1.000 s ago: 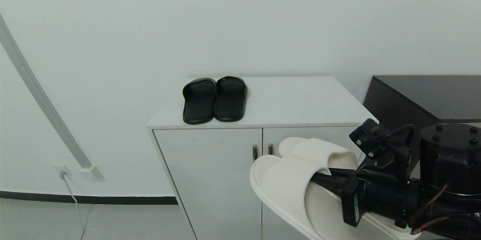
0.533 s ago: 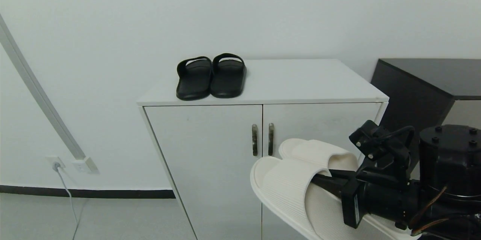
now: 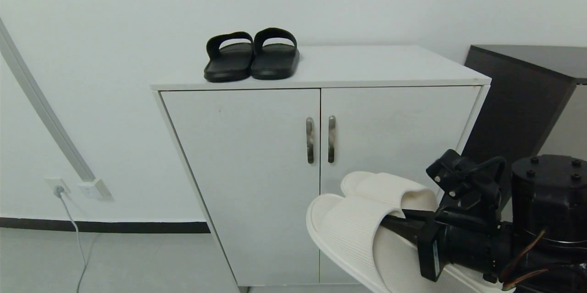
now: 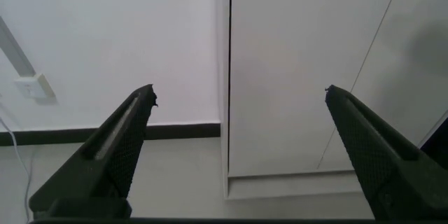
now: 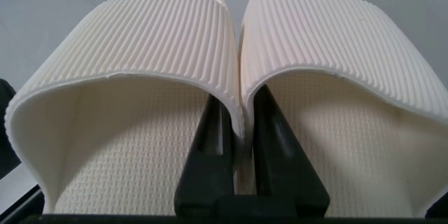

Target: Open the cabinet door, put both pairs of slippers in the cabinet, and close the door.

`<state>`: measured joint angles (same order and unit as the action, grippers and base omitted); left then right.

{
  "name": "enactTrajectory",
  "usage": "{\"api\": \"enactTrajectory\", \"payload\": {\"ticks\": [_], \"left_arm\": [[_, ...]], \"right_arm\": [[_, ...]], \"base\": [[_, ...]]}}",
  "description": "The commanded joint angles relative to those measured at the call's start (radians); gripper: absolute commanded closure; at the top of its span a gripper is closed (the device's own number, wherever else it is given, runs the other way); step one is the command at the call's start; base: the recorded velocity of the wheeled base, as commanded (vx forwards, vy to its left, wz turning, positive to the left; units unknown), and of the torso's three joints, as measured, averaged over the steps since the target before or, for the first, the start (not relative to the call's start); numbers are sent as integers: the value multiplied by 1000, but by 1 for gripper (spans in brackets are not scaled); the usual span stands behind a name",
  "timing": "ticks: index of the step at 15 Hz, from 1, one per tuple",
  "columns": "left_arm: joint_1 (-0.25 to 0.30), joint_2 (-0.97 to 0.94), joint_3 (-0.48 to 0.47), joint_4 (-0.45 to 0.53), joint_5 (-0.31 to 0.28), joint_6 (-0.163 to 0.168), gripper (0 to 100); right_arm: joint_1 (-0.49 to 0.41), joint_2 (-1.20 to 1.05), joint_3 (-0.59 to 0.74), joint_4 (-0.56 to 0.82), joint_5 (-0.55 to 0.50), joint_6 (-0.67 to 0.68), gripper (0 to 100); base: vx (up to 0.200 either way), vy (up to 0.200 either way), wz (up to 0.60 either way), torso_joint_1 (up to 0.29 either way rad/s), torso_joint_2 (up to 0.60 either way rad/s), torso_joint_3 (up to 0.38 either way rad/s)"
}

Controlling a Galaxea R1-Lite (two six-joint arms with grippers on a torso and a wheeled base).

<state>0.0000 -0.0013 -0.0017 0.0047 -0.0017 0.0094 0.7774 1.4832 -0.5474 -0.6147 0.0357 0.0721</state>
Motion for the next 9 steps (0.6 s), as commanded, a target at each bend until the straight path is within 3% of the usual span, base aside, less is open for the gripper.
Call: {"api": "enactTrajectory", "payload": {"ticks": [1,5,9], "left_arm": [[0,1,0,0,0,0,0],[0,1,0,0,0,0,0],[0,1,0,0,0,-2,0]], "right_arm": [[0,0,3,0,1,-11,100],[0,2,15,0,3,-25,100],[0,0,17,0,3,-25,100]], "base": [[0,0,0,-90,452,369],[0,0,0,-44,439,389],[0,0,0,-1,42,36]]}}
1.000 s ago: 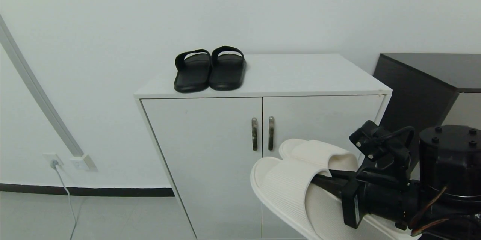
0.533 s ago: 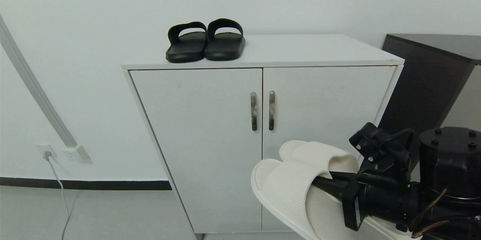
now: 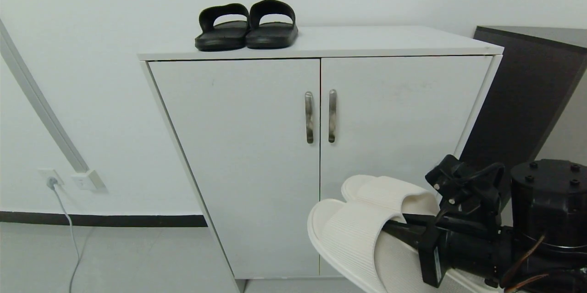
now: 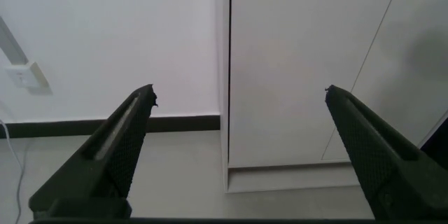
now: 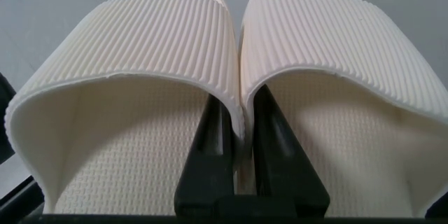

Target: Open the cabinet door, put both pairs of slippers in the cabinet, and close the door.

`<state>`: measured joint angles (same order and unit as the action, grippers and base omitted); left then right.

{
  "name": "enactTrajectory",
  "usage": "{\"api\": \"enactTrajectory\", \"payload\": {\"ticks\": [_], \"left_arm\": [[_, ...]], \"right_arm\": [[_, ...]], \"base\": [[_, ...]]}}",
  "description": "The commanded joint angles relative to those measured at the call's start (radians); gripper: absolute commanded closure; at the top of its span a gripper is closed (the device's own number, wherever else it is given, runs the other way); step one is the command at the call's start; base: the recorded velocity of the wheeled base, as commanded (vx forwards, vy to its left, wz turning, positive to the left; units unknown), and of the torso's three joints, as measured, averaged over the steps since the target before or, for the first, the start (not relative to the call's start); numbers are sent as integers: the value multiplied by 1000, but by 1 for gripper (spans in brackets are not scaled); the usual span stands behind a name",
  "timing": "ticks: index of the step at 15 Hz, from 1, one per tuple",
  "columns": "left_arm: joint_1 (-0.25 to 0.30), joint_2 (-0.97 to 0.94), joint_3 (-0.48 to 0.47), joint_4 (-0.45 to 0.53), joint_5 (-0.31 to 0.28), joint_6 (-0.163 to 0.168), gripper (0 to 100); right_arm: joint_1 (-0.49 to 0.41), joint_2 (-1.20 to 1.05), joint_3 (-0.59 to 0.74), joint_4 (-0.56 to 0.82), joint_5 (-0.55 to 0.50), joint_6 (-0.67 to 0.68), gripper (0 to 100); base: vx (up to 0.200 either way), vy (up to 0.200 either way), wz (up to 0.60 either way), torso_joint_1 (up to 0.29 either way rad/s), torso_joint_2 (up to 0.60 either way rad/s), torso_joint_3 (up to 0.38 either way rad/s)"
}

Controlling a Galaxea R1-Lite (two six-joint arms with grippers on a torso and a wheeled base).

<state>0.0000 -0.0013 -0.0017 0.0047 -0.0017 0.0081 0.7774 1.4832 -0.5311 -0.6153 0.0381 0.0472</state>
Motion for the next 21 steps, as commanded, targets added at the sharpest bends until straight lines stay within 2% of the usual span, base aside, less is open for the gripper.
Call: {"api": "enactTrajectory", "payload": {"ticks": [1,4,5,6,7,9,10,12,14,15,17,19,20,21], "left_arm": [[0,1,0,0,0,0,0],[0,1,-8,-2,11,-13,0],[0,14,-54,0,8,-45,0],[-3,60,-139,5,-1,-105,0],[-14,135,-207,8,-12,-123,0],[-52,277,-262,0,-98,-122,0],[-72,400,-304,-8,-166,-120,0],[-103,601,-354,-104,-308,-123,0],[-109,742,-370,-246,-383,-122,0],[-150,851,-393,-371,-425,-120,0],[-235,983,-469,-466,-423,-119,0],[-318,1064,-564,-468,-416,-119,0],[-377,1120,-624,-466,-400,-119,0],[-413,1143,-650,-465,-396,-119,0]], "right_arm": [[0,2,2,-4,2,0,100],[0,2,11,-32,2,0,100],[0,3,11,-40,2,-1,100],[0,3,13,-46,2,-1,100],[2,3,13,-47,2,-1,100],[5,3,13,-47,2,-1,100],[6,3,14,-47,2,-13,100],[6,2,20,-50,3,-26,100],[6,0,23,-50,19,-26,100],[6,0,26,-52,26,-26,100],[6,2,25,-50,28,-26,100],[6,2,25,-50,28,-26,100],[5,5,25,-50,28,-26,100],[5,8,23,-50,29,-26,100]], "base": [[0,0,0,0,0,0],[0,0,0,-7,54,56],[0,0,0,-7,144,100],[0,0,0,2,90,61],[0,0,0,-2,61,36],[0,0,0,0,0,0],[0,0,0,0,0,0],[0,0,0,0,0,0],[0,0,0,0,0,0],[0,0,0,0,0,0],[0,0,0,0,0,0],[0,0,0,0,0,0],[0,0,0,0,0,0],[0,0,0,0,0,0]]}}
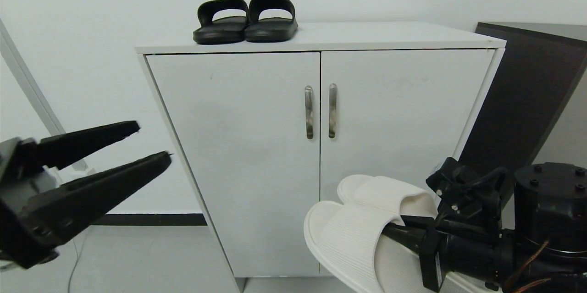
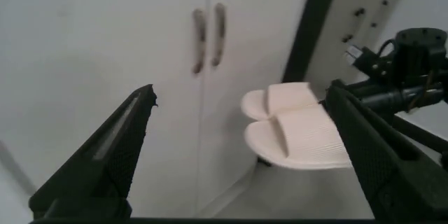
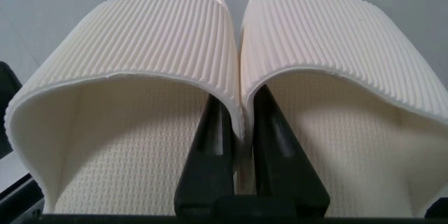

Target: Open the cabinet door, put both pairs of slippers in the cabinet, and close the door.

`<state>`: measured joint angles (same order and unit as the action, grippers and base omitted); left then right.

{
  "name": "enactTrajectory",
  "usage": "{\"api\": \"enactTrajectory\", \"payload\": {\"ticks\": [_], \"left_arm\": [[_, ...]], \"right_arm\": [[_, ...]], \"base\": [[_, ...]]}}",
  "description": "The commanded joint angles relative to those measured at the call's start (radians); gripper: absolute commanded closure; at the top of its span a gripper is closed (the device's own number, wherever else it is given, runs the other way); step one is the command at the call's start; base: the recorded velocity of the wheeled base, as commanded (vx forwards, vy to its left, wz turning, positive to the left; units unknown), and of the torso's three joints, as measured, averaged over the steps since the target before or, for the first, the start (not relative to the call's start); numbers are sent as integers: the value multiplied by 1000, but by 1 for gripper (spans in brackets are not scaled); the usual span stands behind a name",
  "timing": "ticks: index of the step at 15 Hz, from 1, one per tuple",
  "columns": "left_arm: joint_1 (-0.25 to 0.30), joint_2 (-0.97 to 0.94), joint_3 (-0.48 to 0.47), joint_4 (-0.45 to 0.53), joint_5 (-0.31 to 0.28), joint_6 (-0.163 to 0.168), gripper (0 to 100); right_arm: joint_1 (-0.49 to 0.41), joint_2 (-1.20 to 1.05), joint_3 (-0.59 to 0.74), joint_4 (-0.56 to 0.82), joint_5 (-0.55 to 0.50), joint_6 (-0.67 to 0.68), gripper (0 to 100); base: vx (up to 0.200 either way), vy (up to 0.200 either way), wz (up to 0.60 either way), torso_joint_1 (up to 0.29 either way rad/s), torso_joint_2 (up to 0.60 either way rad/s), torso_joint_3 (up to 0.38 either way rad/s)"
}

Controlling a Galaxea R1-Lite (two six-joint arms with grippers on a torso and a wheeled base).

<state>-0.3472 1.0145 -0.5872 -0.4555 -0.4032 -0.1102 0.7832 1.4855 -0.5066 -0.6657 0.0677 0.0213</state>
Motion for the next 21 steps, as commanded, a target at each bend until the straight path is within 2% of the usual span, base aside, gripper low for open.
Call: {"api": "enactTrajectory", "payload": {"ticks": [1,2,4,7,10,11,12,13,14,15,18,21], "left_arm": [[-127,168,-105,-2,10,0,0],[-203,228,-157,1,41,0,0],[-286,314,-230,3,61,0,0],[-337,435,-345,3,55,-3,0],[-352,513,-434,8,46,-29,0],[-352,538,-457,11,18,-52,0],[-351,558,-470,11,-25,-97,0],[-351,575,-487,9,-57,-157,0],[-351,593,-505,8,-72,-200,0],[-351,613,-522,5,-72,-229,0],[-346,655,-554,3,-46,-235,0],[-342,690,-586,5,34,-232,0]], "right_arm": [[1,10,-1,0,1,0,100],[-1,13,-1,-2,0,0,100],[-1,10,-1,-2,0,0,100],[-1,10,0,0,-2,-1,100],[-1,13,0,0,-2,0,100],[-1,15,0,0,-2,0,100],[-1,15,0,0,0,0,100],[-1,16,0,0,0,0,100],[-1,16,0,0,0,2,100],[-1,18,-1,0,0,2,100],[-1,24,0,0,0,2,100],[-1,27,0,-2,0,2,100]], "base": [[0,0,0,0,0,0],[0,0,0,0,0,0],[0,0,0,0,0,0],[0,0,0,0,0,0],[0,0,0,0,0,0],[0,0,0,0,0,0],[0,0,0,0,0,0],[0,0,0,0,0,0],[0,0,0,0,0,0],[0,0,0,0,0,0],[0,0,0,0,0,0],[0,0,0,0,0,0]]}}
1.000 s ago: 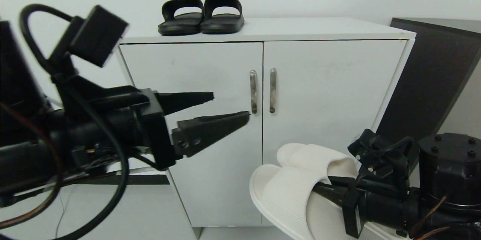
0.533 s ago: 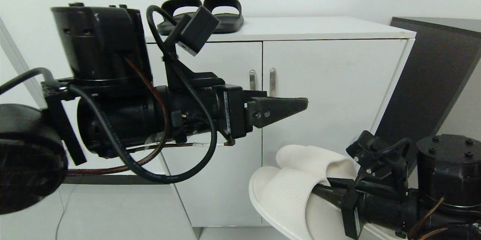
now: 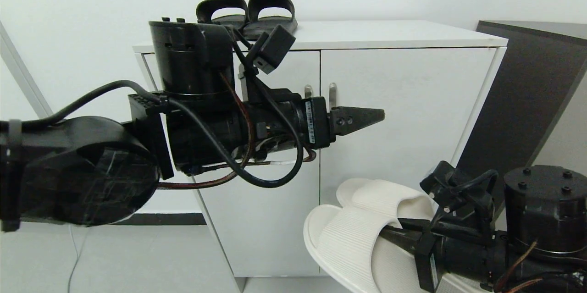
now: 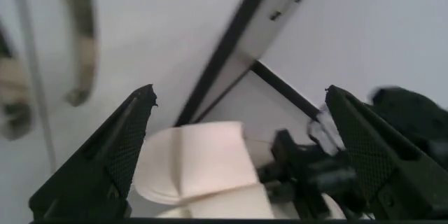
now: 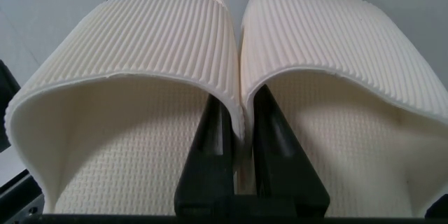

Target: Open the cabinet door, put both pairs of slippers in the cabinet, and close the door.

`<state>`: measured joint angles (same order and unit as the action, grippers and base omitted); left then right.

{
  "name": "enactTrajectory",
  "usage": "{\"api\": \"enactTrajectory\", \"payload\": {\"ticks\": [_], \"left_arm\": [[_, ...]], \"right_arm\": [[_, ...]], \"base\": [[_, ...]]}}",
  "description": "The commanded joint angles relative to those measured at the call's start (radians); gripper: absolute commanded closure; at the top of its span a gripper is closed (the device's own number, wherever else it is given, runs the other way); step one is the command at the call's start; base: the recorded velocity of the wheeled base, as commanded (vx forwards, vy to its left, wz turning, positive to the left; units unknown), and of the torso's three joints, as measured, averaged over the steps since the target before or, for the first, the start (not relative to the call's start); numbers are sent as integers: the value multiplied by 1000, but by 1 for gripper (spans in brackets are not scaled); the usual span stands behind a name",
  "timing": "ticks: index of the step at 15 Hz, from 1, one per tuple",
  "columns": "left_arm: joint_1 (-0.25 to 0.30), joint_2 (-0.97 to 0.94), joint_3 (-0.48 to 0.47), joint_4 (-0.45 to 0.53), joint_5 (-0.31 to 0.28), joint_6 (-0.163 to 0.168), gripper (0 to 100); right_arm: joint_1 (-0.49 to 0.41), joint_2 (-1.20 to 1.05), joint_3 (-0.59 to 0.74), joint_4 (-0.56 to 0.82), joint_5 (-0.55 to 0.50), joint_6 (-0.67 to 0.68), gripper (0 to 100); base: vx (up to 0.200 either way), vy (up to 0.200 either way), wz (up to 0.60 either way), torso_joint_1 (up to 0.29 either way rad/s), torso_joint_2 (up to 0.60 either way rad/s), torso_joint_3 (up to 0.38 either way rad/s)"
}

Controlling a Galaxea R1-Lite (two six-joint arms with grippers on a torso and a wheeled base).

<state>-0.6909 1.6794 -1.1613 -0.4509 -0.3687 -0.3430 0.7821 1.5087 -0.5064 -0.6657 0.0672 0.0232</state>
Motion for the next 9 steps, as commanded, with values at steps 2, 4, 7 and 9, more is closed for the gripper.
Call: {"api": "enactTrajectory", "payload": {"ticks": [2,4,7,9], "left_arm": [[8,43,-31,0,51,2,0],[27,51,-31,0,59,10,0],[68,76,-48,0,60,10,0],[74,105,-84,0,88,10,0]], "right_arm": [[0,5,0,-2,0,0,100],[0,5,0,0,-1,0,100],[0,5,0,0,-3,-2,100],[0,5,0,0,-3,-2,100]], "base": [[0,0,0,0,0,0],[0,0,0,0,0,0],[0,0,0,0,0,0],[0,0,0,0,0,0]]}}
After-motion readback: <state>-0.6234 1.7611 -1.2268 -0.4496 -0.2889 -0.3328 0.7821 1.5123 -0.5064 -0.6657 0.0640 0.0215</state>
